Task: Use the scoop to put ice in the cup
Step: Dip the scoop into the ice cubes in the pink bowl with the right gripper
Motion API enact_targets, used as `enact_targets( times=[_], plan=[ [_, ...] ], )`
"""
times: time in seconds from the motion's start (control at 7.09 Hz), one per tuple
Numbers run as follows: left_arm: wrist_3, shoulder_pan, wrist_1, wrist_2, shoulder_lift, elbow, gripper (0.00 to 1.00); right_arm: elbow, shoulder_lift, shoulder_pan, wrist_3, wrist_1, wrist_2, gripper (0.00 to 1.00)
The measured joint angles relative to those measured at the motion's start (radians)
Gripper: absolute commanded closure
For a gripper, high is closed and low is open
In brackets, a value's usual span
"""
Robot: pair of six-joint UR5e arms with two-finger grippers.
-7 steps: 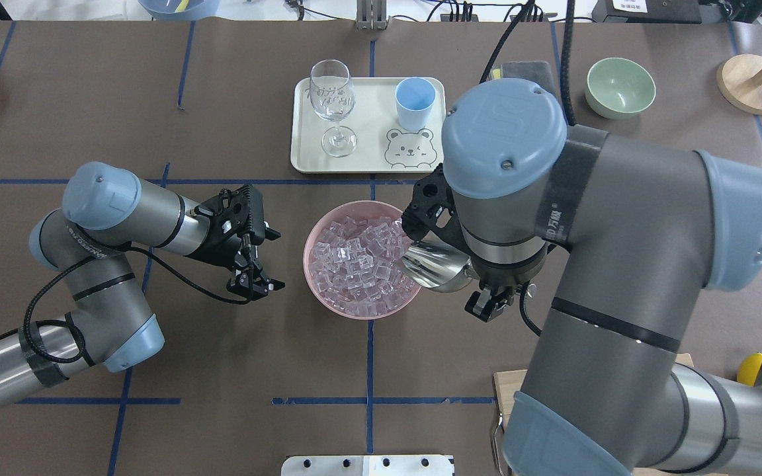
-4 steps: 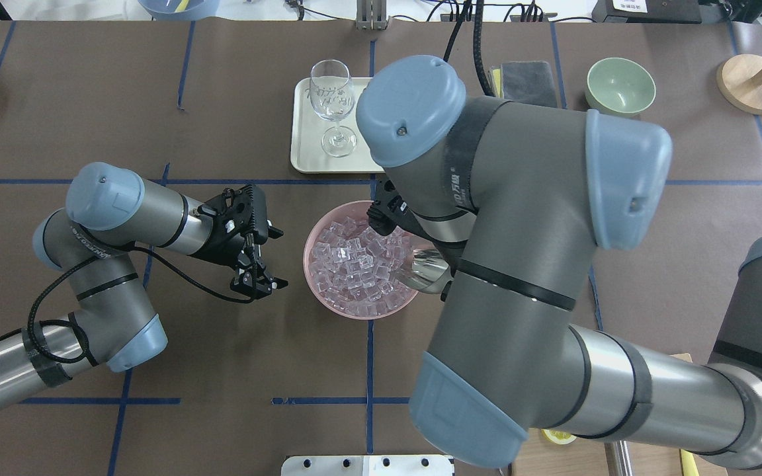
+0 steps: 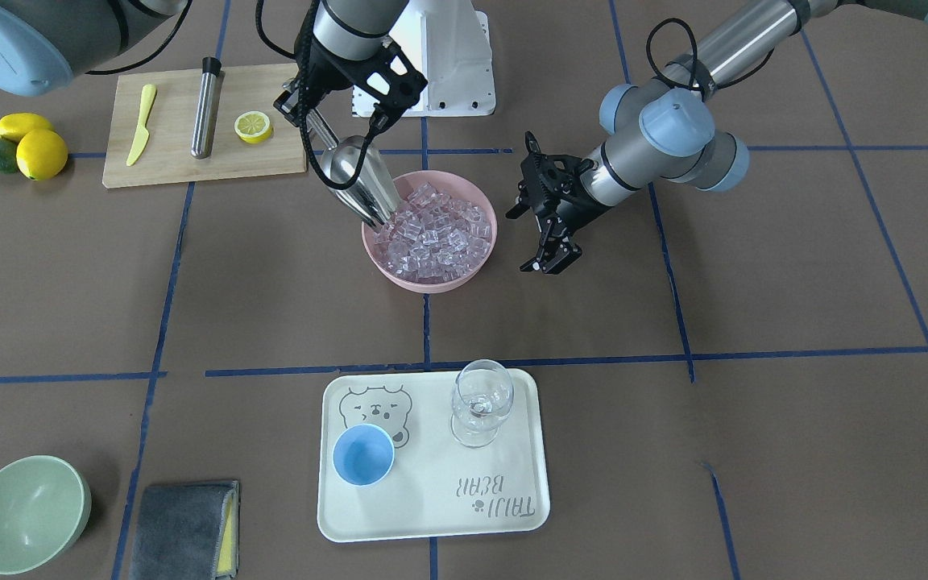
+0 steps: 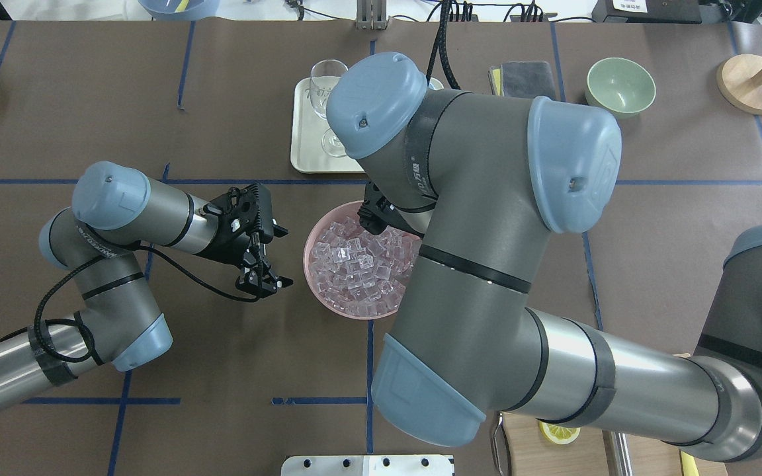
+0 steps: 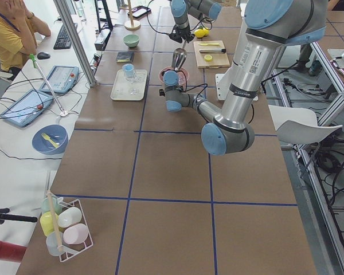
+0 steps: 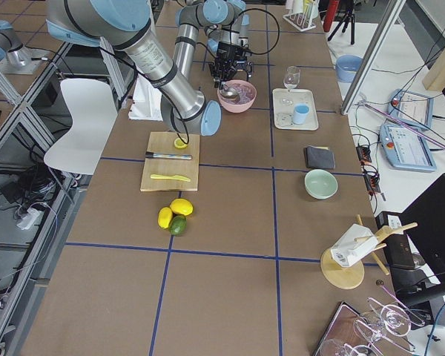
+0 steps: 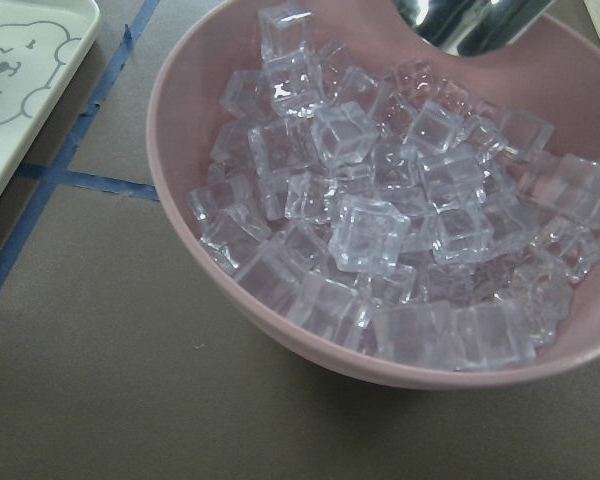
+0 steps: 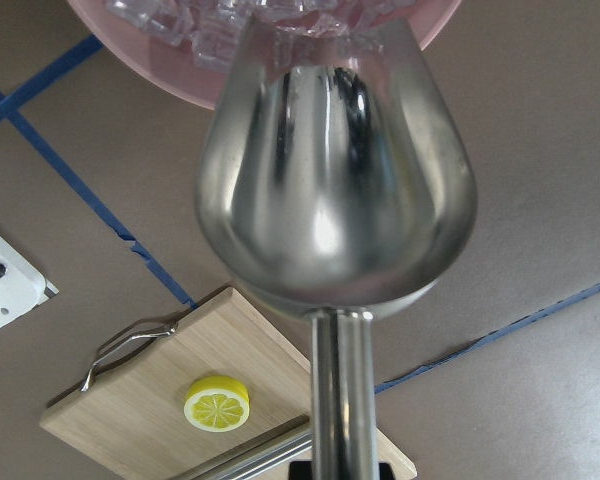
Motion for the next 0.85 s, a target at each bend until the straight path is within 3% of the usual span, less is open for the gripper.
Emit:
enact_targets(
  times=[0.28,0.85],
  plan=[
    [0.0,0.003,0.0,0.005,0.0,0.005,0.0,-0.1,0.058,0.0,-0.021,-0.003,0.004,1.0],
    [0.0,0.003,-0.013,0.006,0.002,0.005,0.0,-0.194,0.075,-0.003,-0.059,0.007,0.0,1.0]
  ],
)
